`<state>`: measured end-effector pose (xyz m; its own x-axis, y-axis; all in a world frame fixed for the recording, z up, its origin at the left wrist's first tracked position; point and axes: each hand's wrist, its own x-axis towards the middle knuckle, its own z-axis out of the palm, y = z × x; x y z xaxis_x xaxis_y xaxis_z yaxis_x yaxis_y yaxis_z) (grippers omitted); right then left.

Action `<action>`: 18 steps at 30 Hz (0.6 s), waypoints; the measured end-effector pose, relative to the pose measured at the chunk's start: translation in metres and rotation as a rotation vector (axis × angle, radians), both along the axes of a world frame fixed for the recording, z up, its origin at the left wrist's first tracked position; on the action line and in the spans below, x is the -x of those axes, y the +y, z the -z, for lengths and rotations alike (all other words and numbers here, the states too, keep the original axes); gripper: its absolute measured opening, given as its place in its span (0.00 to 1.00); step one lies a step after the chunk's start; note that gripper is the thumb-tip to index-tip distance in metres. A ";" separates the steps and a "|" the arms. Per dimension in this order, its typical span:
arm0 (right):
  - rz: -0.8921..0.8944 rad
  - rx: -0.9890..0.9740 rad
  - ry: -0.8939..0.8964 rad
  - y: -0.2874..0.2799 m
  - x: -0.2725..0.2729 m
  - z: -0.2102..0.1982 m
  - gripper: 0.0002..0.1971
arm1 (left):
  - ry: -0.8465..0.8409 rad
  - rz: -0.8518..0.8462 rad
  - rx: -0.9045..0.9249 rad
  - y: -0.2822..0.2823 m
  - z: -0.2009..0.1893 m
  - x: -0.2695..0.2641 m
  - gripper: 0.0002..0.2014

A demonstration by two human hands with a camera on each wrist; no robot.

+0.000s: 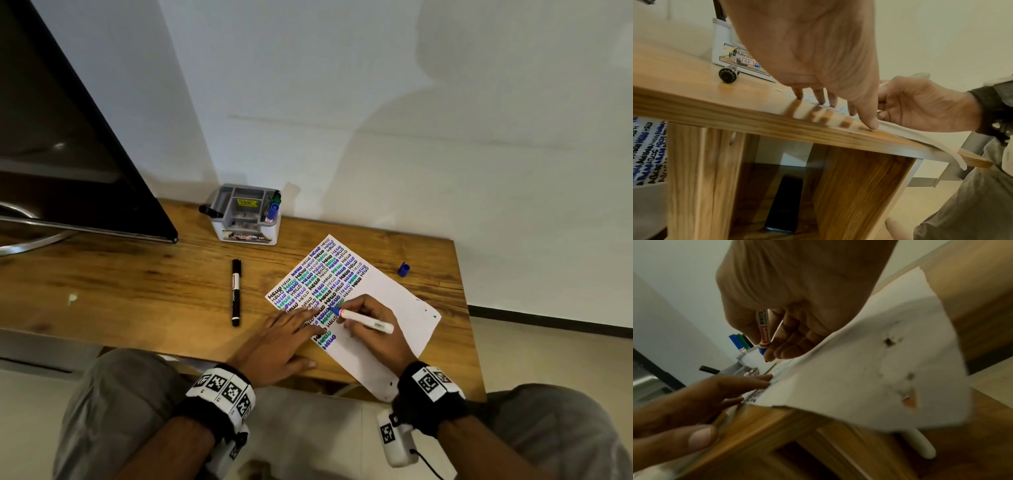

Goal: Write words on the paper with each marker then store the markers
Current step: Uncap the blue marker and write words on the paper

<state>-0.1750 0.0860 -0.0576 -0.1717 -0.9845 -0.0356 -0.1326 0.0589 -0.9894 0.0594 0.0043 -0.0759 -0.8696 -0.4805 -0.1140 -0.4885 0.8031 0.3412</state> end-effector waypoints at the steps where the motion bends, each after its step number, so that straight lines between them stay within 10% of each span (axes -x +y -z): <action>1: -0.004 -0.001 0.028 0.001 -0.001 0.003 0.08 | -0.006 0.002 -0.004 0.000 0.000 0.000 0.30; 18: 0.006 0.021 0.225 0.004 -0.002 0.023 0.10 | -0.025 0.011 0.009 0.001 -0.004 0.000 0.42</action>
